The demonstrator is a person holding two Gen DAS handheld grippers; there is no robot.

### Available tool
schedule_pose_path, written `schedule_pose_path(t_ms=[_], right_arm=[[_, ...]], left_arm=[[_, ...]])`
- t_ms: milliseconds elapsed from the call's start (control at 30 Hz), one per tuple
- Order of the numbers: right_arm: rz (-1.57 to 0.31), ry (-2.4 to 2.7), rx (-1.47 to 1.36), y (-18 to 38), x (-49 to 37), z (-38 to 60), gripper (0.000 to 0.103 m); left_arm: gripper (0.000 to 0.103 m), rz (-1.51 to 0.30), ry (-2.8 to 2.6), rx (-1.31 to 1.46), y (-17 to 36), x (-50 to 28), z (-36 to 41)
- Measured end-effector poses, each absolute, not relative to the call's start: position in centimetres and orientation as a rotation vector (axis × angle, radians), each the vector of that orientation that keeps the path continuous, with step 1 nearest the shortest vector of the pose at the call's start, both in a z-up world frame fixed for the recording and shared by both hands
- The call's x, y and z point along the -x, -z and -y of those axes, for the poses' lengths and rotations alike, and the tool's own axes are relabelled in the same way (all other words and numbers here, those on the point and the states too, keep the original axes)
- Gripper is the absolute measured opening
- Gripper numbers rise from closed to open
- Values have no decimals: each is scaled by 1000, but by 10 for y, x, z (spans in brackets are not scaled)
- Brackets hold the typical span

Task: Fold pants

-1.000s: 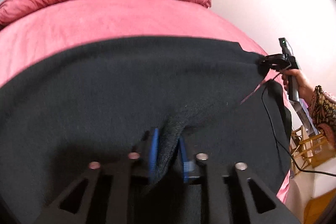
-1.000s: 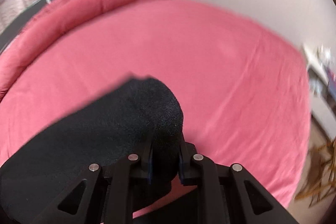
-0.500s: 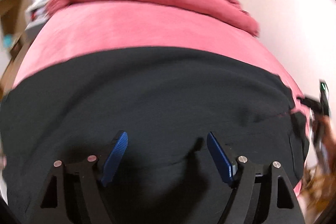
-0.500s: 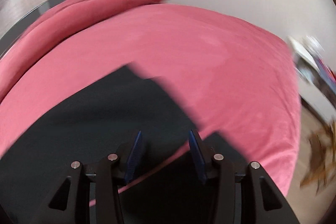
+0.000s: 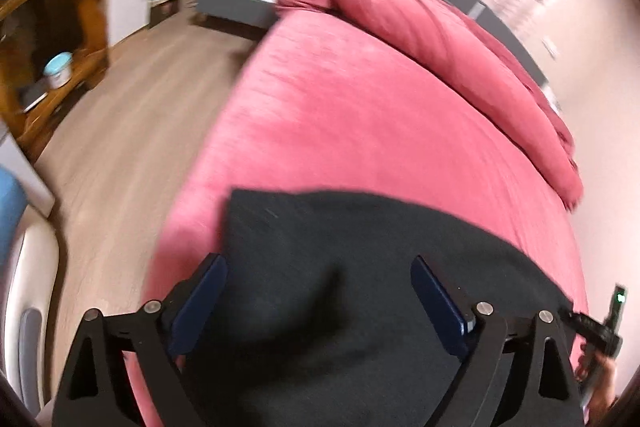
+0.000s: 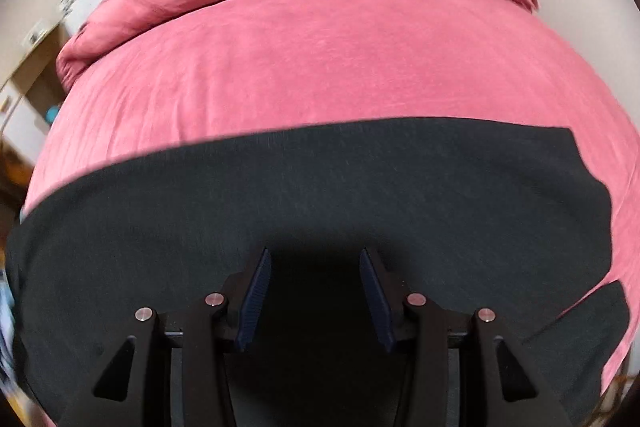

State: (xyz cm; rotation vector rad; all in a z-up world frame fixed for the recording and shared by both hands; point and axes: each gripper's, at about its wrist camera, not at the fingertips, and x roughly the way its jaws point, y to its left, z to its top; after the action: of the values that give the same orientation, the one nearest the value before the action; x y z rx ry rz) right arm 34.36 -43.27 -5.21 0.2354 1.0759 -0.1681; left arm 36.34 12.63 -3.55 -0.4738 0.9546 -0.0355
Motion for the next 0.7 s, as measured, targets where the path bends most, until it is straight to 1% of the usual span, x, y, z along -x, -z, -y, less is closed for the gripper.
schedule_pose_path(t_ms=[167, 367, 433, 533, 633, 667, 700], right_arm=[[-1069, 307, -387, 51, -389, 471, 49], [-1049, 447, -518, 58, -420, 530, 57], [-1046, 505, -537, 61, -430, 548, 63], [-1047, 570, -583, 68, -438, 571, 63], [-1089, 602, -628, 82, -450, 587, 63], [-1099, 614, -632, 85, -452, 591, 63], [-1108, 620, -638, 88, -455, 595, 63]], left_arm=[[96, -995, -17, 507, 49, -389, -146], [98, -1075, 20, 528, 72, -415, -153], [97, -1106, 56, 539, 78, -420, -149], [95, -1113, 89, 553, 80, -426, -145], [95, -1115, 117, 563, 77, -430, -146], [94, -1121, 125, 581, 77, -431, -149], [91, -1121, 129, 595, 78, -432, -151]])
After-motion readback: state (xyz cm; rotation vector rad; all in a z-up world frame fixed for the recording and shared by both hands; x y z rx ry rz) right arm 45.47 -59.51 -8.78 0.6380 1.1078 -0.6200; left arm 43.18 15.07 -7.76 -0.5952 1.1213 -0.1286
